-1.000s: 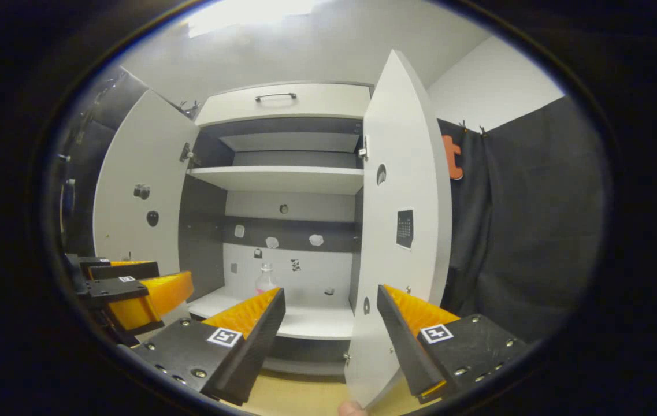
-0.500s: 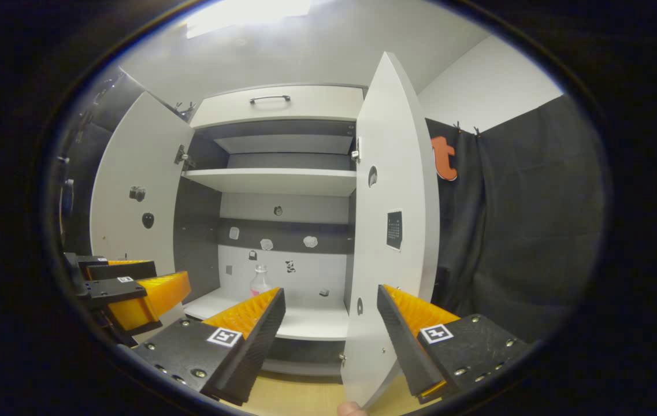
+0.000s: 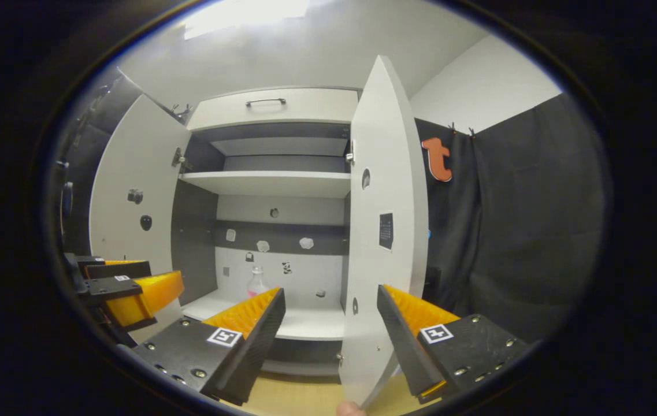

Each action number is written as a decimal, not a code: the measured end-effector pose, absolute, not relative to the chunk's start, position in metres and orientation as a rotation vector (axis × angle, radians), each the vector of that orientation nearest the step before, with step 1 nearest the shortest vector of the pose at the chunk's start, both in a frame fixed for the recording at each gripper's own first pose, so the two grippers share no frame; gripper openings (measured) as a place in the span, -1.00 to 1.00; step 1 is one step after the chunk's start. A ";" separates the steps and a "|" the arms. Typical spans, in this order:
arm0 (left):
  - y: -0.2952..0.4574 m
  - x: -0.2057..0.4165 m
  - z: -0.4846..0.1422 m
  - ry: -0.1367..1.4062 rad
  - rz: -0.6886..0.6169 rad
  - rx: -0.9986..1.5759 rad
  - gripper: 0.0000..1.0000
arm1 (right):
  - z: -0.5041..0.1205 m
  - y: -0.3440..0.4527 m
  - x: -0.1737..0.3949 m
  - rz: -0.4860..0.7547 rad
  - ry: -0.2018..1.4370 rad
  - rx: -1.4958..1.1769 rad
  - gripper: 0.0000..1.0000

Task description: Grasp the bottle in the cabinet with the left hand and place it on the coaster, then close the right door with the right hand and the left door with the left hand.

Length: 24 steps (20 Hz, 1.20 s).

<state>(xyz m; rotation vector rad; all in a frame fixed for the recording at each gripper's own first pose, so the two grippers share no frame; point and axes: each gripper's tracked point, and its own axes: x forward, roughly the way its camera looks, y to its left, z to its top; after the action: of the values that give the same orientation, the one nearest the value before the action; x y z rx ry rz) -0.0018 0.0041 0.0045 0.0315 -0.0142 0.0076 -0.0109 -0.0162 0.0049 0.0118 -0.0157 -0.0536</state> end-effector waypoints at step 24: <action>-0.002 0.209 -0.058 0.242 -0.008 0.078 0.94 | 0.009 -0.134 -0.066 -0.363 -0.008 -0.062 0.93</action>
<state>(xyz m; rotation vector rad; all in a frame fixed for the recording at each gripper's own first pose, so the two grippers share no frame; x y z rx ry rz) 0.2093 -0.0018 -0.0579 0.0776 0.2418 -0.0077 -0.0660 -0.1342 0.0094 -0.0624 -0.0076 -0.3630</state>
